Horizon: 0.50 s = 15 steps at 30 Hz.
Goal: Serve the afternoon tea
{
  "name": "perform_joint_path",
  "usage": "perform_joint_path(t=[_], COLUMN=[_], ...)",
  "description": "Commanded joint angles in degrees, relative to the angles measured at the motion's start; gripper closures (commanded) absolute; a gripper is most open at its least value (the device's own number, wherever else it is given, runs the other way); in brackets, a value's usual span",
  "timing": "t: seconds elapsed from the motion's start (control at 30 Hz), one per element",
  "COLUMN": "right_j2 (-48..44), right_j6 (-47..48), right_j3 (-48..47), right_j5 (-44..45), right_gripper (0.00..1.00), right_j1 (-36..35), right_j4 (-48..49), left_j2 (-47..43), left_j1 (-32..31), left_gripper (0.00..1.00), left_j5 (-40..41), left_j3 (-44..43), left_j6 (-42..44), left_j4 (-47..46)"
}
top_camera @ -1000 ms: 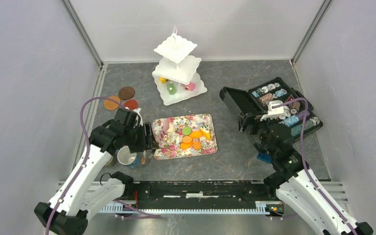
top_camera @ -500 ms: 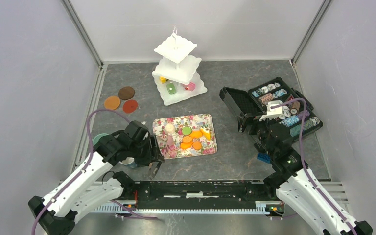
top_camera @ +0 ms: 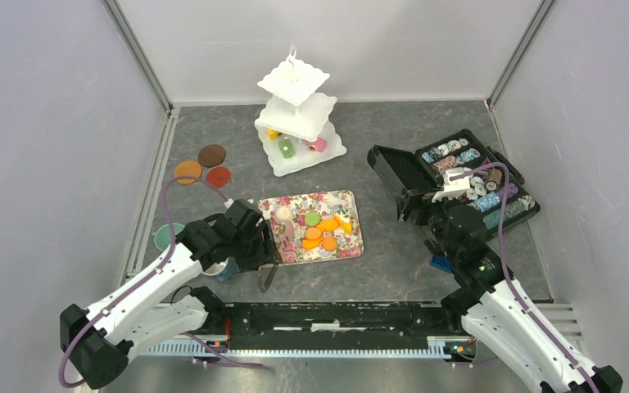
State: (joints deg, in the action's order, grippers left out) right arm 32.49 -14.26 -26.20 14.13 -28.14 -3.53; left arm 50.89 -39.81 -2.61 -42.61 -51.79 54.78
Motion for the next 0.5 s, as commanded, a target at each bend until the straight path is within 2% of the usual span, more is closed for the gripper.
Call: perform_joint_path(t=[0.0,0.27,0.47], right_j2=[0.13,0.85,0.68], right_j6=[0.13,-0.21,-0.48], right_j3=[-0.87,-0.86,-0.98], right_j5=[-0.49,-1.23,-1.34], right_gripper=[0.02,0.02,0.02], right_j1=[-0.25,-0.25,-0.25], right_j4=[1.36,1.30,0.80], left_j2=[0.16,3.24,5.03], left_j1=[-0.62,-0.88,-1.23], left_gripper=[0.35,0.35,0.40], left_j5=[4.06,8.34,9.15], left_j3=[0.50,1.06,-0.08], left_j6=[-1.21,1.70,4.03], left_j4=[-4.08,-5.82,-5.69])
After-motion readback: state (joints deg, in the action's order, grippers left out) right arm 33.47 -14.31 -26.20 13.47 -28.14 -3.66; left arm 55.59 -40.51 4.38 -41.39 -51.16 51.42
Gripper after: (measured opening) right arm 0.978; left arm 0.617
